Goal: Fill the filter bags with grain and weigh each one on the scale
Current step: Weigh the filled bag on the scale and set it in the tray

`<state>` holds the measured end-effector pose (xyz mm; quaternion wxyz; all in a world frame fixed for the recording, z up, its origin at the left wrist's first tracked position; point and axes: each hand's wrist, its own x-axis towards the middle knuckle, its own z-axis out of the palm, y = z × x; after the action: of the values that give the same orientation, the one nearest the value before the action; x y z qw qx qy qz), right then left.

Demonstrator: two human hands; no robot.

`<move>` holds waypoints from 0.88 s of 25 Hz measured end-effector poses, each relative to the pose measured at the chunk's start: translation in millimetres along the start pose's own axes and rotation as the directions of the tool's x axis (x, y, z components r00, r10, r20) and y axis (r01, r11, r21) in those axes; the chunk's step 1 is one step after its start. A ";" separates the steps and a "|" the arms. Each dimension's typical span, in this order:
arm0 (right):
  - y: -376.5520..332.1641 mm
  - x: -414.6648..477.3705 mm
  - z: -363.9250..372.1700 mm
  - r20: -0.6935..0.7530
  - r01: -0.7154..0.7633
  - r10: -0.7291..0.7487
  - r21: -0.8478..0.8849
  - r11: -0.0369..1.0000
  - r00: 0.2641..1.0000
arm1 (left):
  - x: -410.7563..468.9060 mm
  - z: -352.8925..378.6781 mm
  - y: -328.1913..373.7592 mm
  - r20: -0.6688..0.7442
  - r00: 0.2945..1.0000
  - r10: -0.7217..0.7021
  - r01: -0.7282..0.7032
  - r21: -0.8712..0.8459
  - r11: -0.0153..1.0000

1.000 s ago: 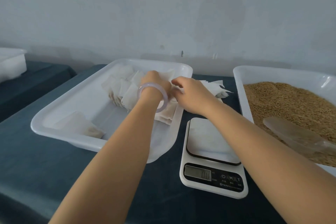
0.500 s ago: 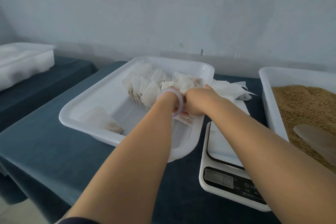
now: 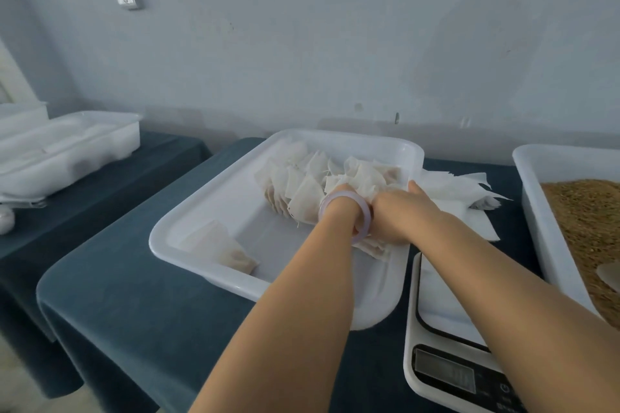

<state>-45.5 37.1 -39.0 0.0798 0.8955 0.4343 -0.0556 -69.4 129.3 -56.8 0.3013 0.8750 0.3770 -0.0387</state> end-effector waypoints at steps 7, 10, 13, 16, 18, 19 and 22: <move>8.5 -7.3 8.2 -0.220 0.068 -0.007 0.274 0.959 0.975 | -3.4 -2.5 6.0 -0.085 0.996 0.041 -0.056 -0.190 0.980; 33.9 -31.0 -1.3 -0.452 0.192 0.045 0.464 0.865 0.891 | -0.3 1.1 7.0 -0.210 0.976 0.051 -0.080 -0.134 0.988; 78.4 -63.6 -20.2 -0.445 0.152 0.120 0.529 0.835 0.887 | 1.2 0.5 8.1 -0.294 0.951 0.100 -0.132 -0.094 0.987; 109.5 -82.0 -20.1 -0.289 -0.060 0.231 0.499 0.865 0.929 | -2.2 -1.1 16.0 -0.425 0.881 0.209 -0.261 -0.065 0.963; 107.8 -69.0 -9.6 -0.182 -0.159 0.251 0.410 0.898 0.951 | -6.0 0.7 22.3 -0.448 0.844 0.294 -0.370 -0.089 0.925; 103.1 -57.4 -3.8 -0.099 -0.214 0.260 0.337 0.917 0.961 | -8.8 2.0 24.5 -0.427 0.834 0.349 -0.420 -0.080 0.904; 91.5 -21.0 17.1 0.136 -0.287 0.275 0.081 0.955 0.952 | -12.6 7.5 25.9 -0.349 0.773 0.530 -0.567 -0.003 0.824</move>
<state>13.0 -38.1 -43.5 0.0687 0.9459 0.2934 -0.1206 -59.5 103.3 -46.4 0.2781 0.9227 0.1521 0.2194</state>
